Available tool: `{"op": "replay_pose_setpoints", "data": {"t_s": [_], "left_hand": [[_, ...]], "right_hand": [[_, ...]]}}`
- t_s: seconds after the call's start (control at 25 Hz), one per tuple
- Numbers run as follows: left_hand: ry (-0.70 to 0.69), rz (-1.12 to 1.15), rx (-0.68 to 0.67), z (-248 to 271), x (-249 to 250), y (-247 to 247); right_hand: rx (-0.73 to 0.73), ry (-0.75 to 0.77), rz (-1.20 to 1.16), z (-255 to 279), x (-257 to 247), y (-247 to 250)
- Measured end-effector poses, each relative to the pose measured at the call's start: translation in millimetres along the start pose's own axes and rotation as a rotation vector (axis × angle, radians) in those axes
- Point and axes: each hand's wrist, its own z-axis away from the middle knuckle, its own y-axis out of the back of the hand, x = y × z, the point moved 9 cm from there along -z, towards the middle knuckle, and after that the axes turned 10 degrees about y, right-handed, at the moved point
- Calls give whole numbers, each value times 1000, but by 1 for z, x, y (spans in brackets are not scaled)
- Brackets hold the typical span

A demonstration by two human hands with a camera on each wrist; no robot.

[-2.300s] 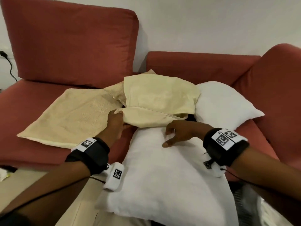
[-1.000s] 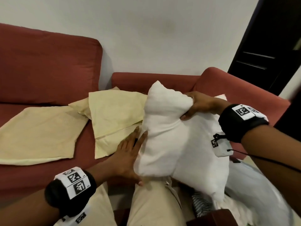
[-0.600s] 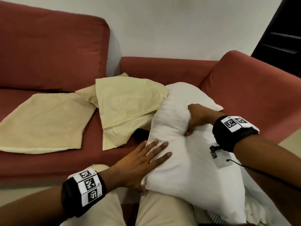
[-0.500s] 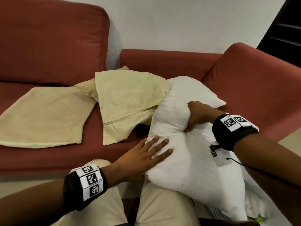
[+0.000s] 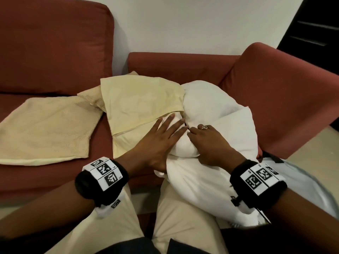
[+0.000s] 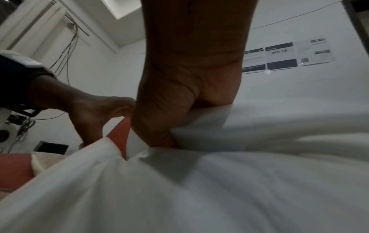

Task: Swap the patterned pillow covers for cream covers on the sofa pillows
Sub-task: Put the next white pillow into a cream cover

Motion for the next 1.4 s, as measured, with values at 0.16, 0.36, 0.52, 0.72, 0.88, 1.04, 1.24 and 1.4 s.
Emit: {"op": "replay_pose_setpoints", "data": {"t_s": [0.16, 0.36, 0.52, 0.72, 0.88, 1.04, 1.24, 1.4], "left_hand": [[22, -56, -106, -6, 3, 4], [71, -98, -204, 3, -2, -5], [136, -62, -255, -2, -26, -17], [192, 5, -282, -13, -50, -44], [210, 121, -342, -20, -67, -65], [166, 237, -341, -30, -79, -80], [228, 342, -314, -45, -78, -79], [324, 618, -111, -42, -98, -70]], "right_hand": [[52, -90, -255, 34, 4, -2], [-80, -39, -89, 31, -27, -18], [-152, -27, -7, -1, -34, -32], [-216, -36, -7, -28, -29, -50], [-270, 7, -19, -39, -41, -64], [-367, 14, -83, -48, -19, -74], [-300, -9, -176, -48, 9, -76], [-233, -48, -286, -41, 28, -83]]}}
